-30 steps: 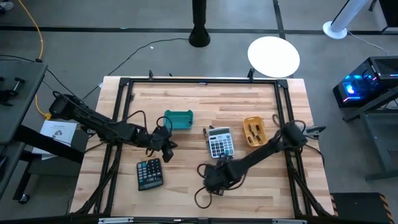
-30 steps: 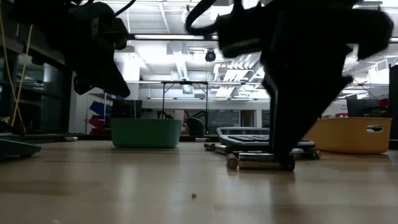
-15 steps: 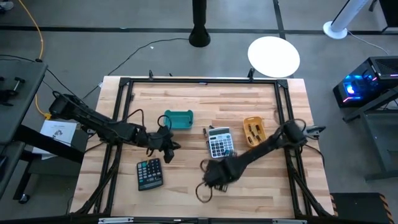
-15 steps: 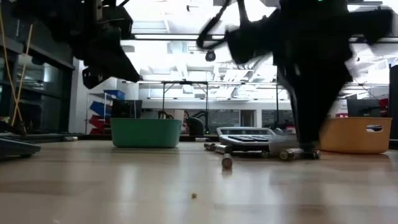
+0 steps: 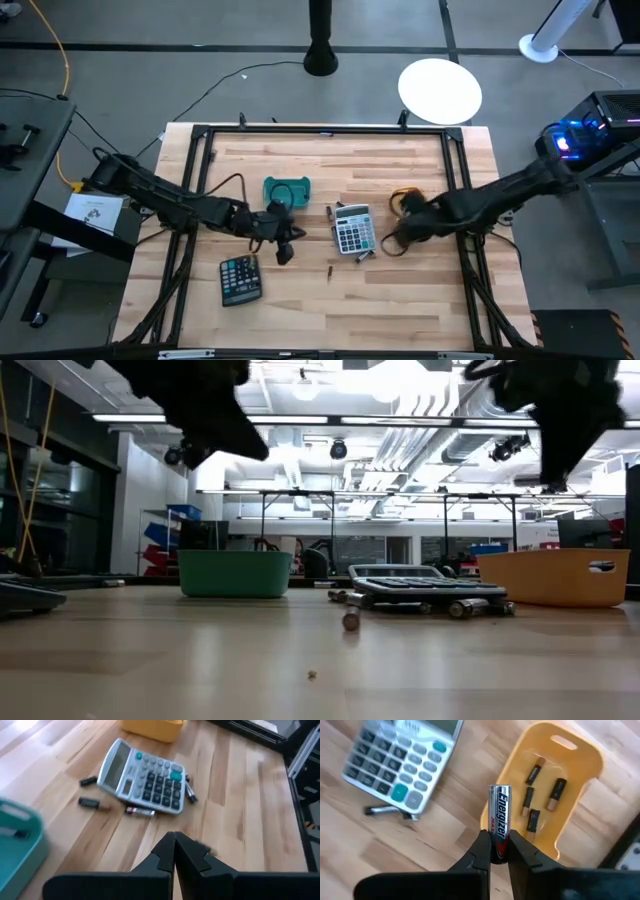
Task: Sort batteries
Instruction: Put the silver battery into the yellow bin
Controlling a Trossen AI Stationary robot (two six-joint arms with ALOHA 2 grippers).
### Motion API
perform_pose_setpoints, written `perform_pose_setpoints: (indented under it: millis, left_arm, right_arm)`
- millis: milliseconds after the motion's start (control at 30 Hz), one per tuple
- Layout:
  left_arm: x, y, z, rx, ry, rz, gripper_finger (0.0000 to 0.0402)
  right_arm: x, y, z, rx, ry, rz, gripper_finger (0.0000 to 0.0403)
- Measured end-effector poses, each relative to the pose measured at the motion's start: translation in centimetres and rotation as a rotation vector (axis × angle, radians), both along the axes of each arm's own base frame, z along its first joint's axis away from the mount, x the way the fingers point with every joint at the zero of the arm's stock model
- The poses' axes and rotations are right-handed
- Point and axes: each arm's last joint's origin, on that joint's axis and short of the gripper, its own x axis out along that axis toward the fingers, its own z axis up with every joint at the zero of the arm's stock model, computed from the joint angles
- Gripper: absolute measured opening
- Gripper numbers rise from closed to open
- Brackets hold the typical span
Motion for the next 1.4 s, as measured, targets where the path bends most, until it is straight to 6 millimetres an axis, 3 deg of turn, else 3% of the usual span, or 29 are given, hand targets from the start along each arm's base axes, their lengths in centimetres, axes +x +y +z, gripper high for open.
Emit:
perform_pose_setpoints:
  millis: [100,300,433,633,933,1100,1400]
  left_arm:
    - [0.2,0.5,0.5,0.089,0.106,0.011,0.0]
    - [-1.5,4.6,6.8,0.264,0.123,0.293,0.0]
    - [-2.7,7.2,8.7,0.228,0.086,0.355,0.0]
    - [-2.7,9.4,7.2,0.147,0.222,0.339,0.0]
    - [-0.2,9.1,3.1,0.097,0.416,0.283,0.0]
    - [-0.5,8.4,3.7,0.079,0.375,0.322,0.0]
    - [-4.9,7.7,10.8,0.141,-0.011,0.342,0.0]
  right_arm:
    - [-1.2,-0.5,0.1,0.029,-0.12,-0.045,0.0017]
    - [-1.0,-1.1,-0.1,0.032,-0.258,-0.054,0.0017]
    - [-0.3,-1.7,-0.6,0.023,-0.271,-0.026,0.0017]
    - [0.3,-2.5,-0.5,0.015,-0.292,0.014,0.0023]
    - [1.6,-3.2,0.0,0.012,-0.388,0.041,0.0018]
    - [5.3,-4.9,0.4,-0.004,-0.617,0.053,0.0018]
    - [14.9,-9.9,-3.2,0.047,-0.885,0.099,0.0018]
